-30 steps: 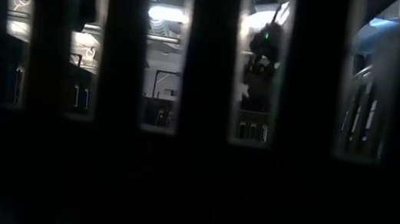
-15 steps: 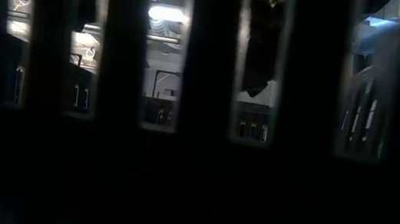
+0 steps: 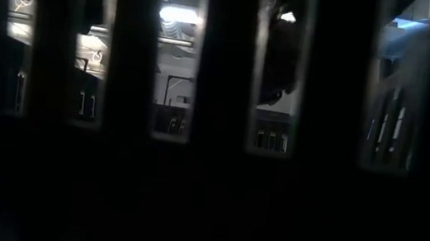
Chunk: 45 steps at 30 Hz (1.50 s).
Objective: Sort Halloween decoration
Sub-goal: Put the green toy skeleton into the bottom black basket
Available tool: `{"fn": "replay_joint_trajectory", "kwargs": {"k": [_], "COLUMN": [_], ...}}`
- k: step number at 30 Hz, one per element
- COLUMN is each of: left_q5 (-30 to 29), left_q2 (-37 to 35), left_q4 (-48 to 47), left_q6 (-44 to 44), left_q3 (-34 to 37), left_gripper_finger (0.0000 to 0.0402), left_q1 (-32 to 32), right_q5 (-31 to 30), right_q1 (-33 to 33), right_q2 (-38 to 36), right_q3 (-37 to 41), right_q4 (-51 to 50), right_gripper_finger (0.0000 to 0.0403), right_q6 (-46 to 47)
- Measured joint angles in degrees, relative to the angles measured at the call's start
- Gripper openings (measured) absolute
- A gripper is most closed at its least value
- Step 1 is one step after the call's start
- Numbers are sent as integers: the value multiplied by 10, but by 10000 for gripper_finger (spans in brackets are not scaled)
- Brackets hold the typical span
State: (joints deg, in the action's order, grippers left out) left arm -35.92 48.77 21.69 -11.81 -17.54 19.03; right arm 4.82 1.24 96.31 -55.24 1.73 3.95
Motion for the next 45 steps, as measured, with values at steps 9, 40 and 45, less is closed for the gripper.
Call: {"fn": "replay_joint_trajectory", "kwargs": {"k": [9, 40, 45], "left_q5": [0, -4, -4], "left_q2": [0, 0, 0], "left_q4": [0, -3, -2], "left_q6": [2, 3, 1], "left_q3": [0, 0, 0], "left_gripper_finger": [124, 124, 124], "left_q1": [0, 0, 0], "right_q5": [-39, -107, -103], "right_q1": [135, 236, 235], "right_q2": [10, 249, 249], "right_q3": [0, -258, -258], "right_q4": [0, -203, -209], "right_gripper_finger": [165, 157, 90], "right_q6": [-33, 21, 18]}}
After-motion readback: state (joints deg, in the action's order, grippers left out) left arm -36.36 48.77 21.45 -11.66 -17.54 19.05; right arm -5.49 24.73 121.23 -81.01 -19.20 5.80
